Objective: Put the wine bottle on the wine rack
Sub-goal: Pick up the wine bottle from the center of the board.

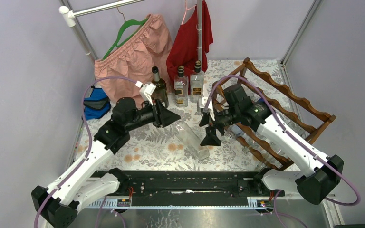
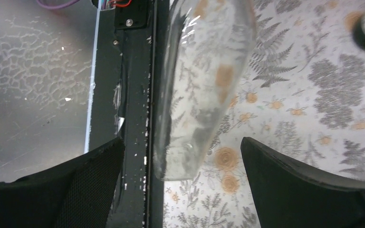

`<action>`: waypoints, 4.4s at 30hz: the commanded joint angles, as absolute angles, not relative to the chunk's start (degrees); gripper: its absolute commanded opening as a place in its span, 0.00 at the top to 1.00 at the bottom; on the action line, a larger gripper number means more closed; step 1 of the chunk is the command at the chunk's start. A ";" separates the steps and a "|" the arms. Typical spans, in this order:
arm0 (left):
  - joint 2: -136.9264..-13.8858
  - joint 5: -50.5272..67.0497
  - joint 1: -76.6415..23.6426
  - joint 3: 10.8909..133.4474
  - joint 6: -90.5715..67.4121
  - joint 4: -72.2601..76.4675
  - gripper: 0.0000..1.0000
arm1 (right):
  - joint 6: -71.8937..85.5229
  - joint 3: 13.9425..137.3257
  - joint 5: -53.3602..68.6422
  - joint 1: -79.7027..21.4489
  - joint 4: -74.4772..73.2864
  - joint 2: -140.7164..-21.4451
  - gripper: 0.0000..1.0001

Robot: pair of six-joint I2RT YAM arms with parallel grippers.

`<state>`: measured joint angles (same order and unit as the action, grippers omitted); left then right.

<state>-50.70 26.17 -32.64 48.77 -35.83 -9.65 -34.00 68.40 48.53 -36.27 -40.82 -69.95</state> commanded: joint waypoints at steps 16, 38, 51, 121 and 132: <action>-52.45 23.60 -36.03 48.78 -42.19 5.15 1.00 | -21.92 55.76 47.23 -38.50 -21.15 -70.57 0.00; -48.25 29.08 -35.95 38.84 -47.99 9.54 0.12 | -34.85 58.62 51.96 -37.10 -34.81 -64.71 1.00; -46.08 50.92 -33.49 29.06 -55.55 12.82 0.01 | -58.23 60.37 38.97 -38.90 -52.54 -67.20 1.00; -67.23 63.51 -39.86 20.92 -54.21 19.60 0.44 | -60.69 59.90 21.11 -56.07 -50.83 -71.89 1.00; -65.95 63.40 -39.90 20.92 -54.14 18.77 0.50 | -59.64 60.37 20.39 -56.07 -50.36 -72.50 1.00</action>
